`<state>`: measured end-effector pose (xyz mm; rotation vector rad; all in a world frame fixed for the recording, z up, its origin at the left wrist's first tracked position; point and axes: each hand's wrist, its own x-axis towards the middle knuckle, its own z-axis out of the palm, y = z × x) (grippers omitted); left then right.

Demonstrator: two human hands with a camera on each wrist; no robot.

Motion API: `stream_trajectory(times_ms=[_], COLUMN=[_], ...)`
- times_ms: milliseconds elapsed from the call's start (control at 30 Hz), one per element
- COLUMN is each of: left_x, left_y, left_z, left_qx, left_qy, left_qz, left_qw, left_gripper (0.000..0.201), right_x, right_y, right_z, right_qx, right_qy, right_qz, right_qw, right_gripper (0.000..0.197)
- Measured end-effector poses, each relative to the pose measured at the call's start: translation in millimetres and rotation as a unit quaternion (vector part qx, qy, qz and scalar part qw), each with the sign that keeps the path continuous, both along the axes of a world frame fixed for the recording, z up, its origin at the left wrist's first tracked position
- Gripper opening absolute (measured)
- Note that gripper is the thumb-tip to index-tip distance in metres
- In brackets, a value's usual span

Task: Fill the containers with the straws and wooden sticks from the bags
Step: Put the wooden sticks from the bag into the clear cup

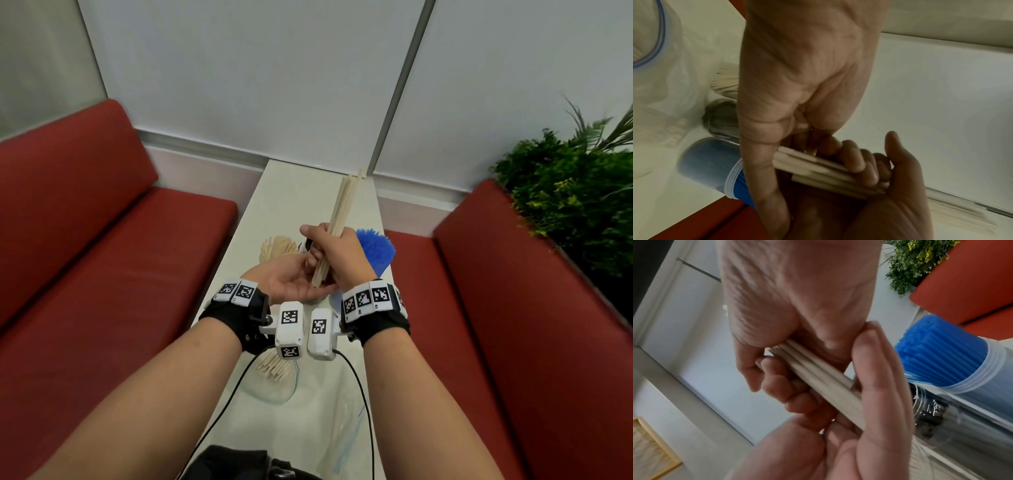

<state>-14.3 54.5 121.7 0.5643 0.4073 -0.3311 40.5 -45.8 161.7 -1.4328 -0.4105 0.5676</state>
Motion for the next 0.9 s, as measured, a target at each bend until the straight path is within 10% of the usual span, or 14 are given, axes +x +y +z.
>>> stream_trajectory(times_ms=[333, 667, 900], left_x=[4, 7, -7], left_y=[3, 40, 69], left_z=[-22, -64, -70], left_qx=[0.031, 0.210, 0.435], left_qy=[0.056, 0.090, 0.135], left_qz=[0.027, 0.113, -0.114], left_qw=[0.998, 0.967, 0.883], left_gripper=[0.034, 0.024, 0.036], right_x=[3, 44, 75], right_y=[5, 8, 57], right_z=[5, 10, 5], right_qx=[-0.002, -0.228, -0.150], right_qy=[-0.012, -0.167, -0.157], right_qz=[0.016, 0.145, -0.044], right_qw=[1.000, 0.948, 0.975], right_gripper=[0.039, 0.022, 0.014])
